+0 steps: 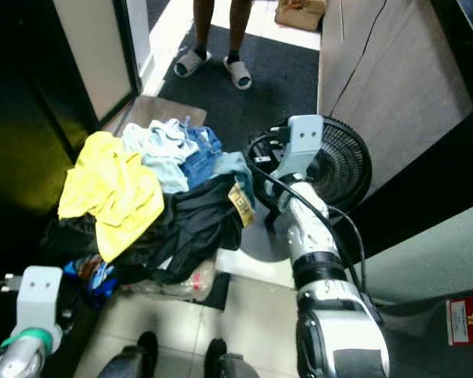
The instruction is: Clothes washing
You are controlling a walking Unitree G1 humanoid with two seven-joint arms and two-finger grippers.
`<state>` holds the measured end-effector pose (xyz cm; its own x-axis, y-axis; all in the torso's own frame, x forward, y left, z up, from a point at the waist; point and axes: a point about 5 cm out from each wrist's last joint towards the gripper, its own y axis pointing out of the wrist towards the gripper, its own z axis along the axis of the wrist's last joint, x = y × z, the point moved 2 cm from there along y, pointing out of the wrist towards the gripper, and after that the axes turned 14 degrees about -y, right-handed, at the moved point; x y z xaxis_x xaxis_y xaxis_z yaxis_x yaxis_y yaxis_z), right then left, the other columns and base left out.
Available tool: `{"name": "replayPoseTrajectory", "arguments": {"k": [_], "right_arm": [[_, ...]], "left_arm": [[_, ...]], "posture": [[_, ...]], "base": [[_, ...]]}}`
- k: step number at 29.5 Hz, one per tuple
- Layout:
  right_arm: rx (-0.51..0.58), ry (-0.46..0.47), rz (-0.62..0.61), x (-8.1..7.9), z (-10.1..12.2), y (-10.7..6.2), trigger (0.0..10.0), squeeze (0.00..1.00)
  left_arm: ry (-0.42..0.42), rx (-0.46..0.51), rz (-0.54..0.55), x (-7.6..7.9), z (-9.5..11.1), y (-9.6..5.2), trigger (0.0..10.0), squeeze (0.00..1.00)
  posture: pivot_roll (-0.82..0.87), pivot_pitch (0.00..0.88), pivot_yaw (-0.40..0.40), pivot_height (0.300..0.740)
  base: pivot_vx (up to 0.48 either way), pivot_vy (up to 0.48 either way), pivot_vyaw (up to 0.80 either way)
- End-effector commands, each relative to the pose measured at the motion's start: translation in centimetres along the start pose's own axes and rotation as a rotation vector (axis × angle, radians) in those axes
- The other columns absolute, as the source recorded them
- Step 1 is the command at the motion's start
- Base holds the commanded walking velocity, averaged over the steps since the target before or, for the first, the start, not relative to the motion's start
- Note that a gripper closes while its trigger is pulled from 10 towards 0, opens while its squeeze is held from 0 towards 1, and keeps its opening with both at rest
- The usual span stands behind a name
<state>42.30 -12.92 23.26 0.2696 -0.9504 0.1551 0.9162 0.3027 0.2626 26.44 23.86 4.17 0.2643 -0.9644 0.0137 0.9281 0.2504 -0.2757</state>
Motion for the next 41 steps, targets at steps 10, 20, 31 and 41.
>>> {"name": "replayPoseTrajectory", "arguments": {"k": [10, 20, 31, 41], "right_arm": [[-0.172, 0.013, 0.062, -3.2, -3.3, 0.1, 10.0, 1.0], [-0.218, 0.008, 0.076, -3.8, -4.5, -0.4, 10.0, 1.0], [-0.331, -0.131, -0.074, 0.4, -5.6, -1.4, 10.0, 0.0], [-0.349, -0.15, -0.111, 1.5, -5.4, -1.5, 10.0, 0.0]], "left_arm": [[-0.003, -0.052, 0.068, -1.5, -2.0, -2.6, 10.0, 0.0], [-0.001, -0.064, 0.077, -1.7, -2.3, -3.2, 10.0, 0.0], [-0.003, -0.075, 0.056, -1.0, -2.3, -3.0, 10.0, 0.0], [0.0, -0.079, 0.051, -0.9, -2.1, -3.1, 10.0, 0.0]], "posture": [[0.27, 0.402, -0.107, 0.74], [0.26, 0.427, -0.108, 0.74], [0.24, 0.433, -0.101, 0.74], [0.24, 0.441, -0.095, 0.74]], "base": [[0.0, 0.0, 0.0], [0.0, 0.0, 0.0], [0.0, 0.0, 0.0], [0.0, 0.0, 0.0]]}}
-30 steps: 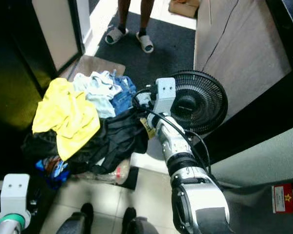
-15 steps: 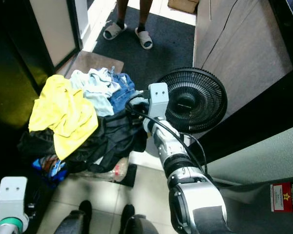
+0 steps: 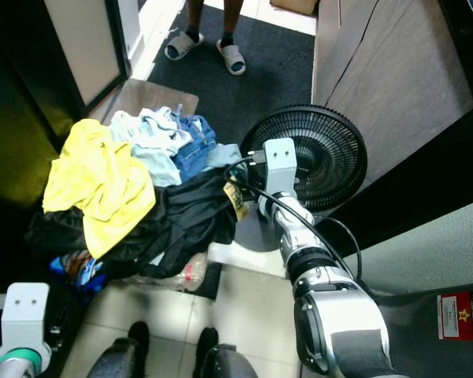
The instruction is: Clothes washing
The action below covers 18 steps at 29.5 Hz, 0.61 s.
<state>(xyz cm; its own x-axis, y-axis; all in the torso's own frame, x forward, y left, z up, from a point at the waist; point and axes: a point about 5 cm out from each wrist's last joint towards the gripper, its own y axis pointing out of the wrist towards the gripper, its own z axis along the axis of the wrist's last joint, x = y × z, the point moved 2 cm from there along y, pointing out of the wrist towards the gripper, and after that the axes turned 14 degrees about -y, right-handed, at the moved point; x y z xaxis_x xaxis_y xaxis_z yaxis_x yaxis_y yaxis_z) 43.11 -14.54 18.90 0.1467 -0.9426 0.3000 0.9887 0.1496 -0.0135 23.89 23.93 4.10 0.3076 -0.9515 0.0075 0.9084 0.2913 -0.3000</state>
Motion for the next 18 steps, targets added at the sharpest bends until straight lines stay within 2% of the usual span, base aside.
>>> {"name": "replayPoseTrajectory", "arguments": {"k": [1, 4, 6, 14, 18], "right_arm": [[-0.04, 0.012, -0.006, 0.3, -1.1, -0.3, 10.0, 0.0], [0.044, 0.077, 0.078, -1.1, 0.2, 0.0, 10.0, 0.0], [0.082, 0.086, 0.12, -2.2, 1.0, 0.1, 10.0, 0.0], [0.159, 0.077, 0.103, -3.1, 2.6, 0.4, 10.0, 0.0], [0.14, 0.068, 0.12, -3.8, 1.8, 0.2, 10.0, 0.0]], "left_arm": [[0.009, -0.054, 0.006, -0.2, -1.4, -0.7, 10.0, 0.0], [0.01, -0.059, 0.01, -0.3, -1.5, -0.9, 10.0, 0.0], [0.011, -0.062, 0.012, -0.3, -1.6, -1.0, 10.0, 0.0], [0.012, -0.063, 0.016, -0.4, -1.5, -1.3, 10.0, 0.0], [0.02, -0.069, 0.028, -1.0, -1.6, -1.8, 10.0, 0.0]], "posture": [[0.24, 0.441, -0.095, 0.74], [0.24, 0.443, -0.095, 0.74], [0.25, 0.445, -0.096, 0.74], [0.27, 0.456, -0.096, 0.74], [0.28, 0.472, -0.09, 0.74]], "base": [[0.0, 0.0, 0.0], [0.0, 0.0, 0.0], [0.0, 0.0, 0.0], [0.0, 0.0, 0.0], [0.0, 0.0, 0.0]]}}
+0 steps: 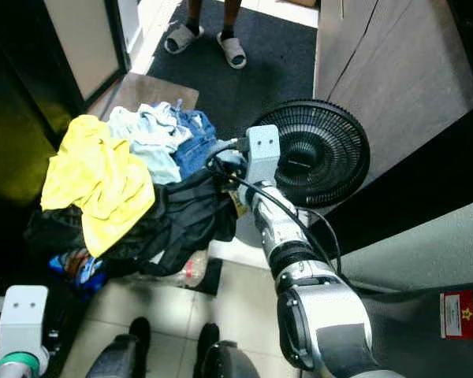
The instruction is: Clothes washing
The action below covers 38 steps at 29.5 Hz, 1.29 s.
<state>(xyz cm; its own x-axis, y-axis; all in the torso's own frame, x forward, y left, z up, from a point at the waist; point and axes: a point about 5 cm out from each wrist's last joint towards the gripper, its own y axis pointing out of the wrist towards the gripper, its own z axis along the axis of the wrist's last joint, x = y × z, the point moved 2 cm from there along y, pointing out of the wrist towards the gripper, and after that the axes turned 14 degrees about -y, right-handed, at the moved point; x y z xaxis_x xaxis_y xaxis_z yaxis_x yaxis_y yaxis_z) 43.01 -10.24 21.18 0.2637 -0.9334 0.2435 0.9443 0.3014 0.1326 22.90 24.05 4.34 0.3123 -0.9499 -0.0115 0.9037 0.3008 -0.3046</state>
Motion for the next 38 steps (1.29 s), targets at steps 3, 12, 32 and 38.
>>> {"name": "replayPoseTrajectory", "arguments": {"k": [3, 12, 32, 38], "right_arm": [[-0.056, 0.004, 0.002, -0.3, -2.0, -0.7, 10.0, 0.0], [-0.111, -0.042, -0.021, -0.2, -3.4, -1.3, 10.0, 0.0], [-0.149, -0.021, -0.046, 0.1, -3.3, -1.0, 0.0, 0.0], [-0.14, -0.025, -0.068, 0.7, -3.1, -1.1, 0.0, 0.0]], "left_arm": [[0.007, -0.07, 0.018, -0.7, -1.7, -1.0, 10.0, 0.0], [0.013, -0.079, 0.001, -0.3, -1.8, -1.0, 10.0, 0.0], [0.004, -0.071, 0.004, 0.1, -1.6, -0.3, 10.0, 0.0], [0.006, -0.069, 0.001, 0.3, -1.5, -0.1, 10.0, 0.0]], "posture": [[0.28, 0.479, -0.085, 0.74], [0.27, 0.484, -0.076, 0.74], [0.26, 0.443, -0.089, 0.74], [0.26, 0.441, -0.086, 0.74]], "base": [[0.0, 0.0, 0.0], [0.0, 0.0, 0.0], [0.0, 0.0, 0.0], [0.0, 0.0, 0.0]]}}
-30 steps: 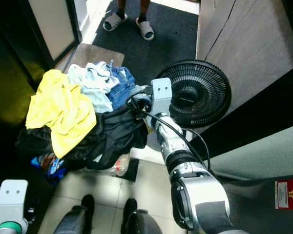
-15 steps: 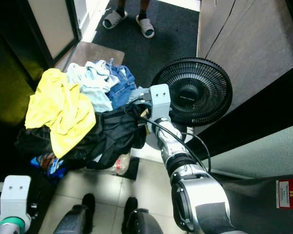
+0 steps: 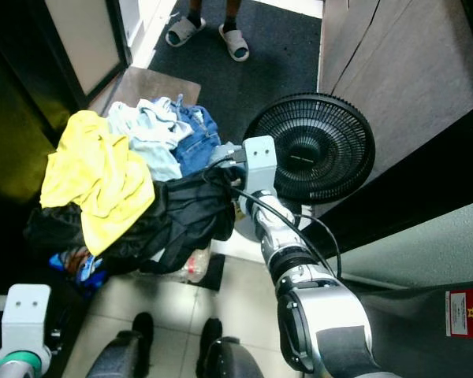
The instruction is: Clothes washing
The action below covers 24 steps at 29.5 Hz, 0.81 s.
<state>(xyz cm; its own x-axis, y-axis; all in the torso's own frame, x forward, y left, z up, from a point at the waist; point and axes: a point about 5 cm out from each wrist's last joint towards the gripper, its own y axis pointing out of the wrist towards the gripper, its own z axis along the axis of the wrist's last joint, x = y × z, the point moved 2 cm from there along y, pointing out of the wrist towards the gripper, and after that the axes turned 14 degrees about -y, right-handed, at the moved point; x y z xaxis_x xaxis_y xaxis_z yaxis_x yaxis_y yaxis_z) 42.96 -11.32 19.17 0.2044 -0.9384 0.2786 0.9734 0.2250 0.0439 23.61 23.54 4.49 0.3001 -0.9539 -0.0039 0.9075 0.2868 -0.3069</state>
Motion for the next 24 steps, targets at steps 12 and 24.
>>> {"name": "replayPoseTrajectory", "arguments": {"k": [12, 24], "right_arm": [[-0.016, 0.063, -0.029, 0.8, -0.9, -0.4, 0.0, 0.0], [0.356, 0.079, -0.151, 5.0, 6.7, -0.4, 10.0, 0.0]], "left_arm": [[0.009, -0.066, 0.018, -0.4, -1.8, -0.4, 10.0, 0.0], [0.002, -0.042, 0.03, -0.6, -1.3, 1.4, 10.0, 0.0]], "posture": [[0.26, 0.437, -0.083, 0.74], [0.23, 0.299, -0.077, 0.74]], "base": [[0.0, 0.0, 0.0], [0.0, 0.0, 0.0]]}}
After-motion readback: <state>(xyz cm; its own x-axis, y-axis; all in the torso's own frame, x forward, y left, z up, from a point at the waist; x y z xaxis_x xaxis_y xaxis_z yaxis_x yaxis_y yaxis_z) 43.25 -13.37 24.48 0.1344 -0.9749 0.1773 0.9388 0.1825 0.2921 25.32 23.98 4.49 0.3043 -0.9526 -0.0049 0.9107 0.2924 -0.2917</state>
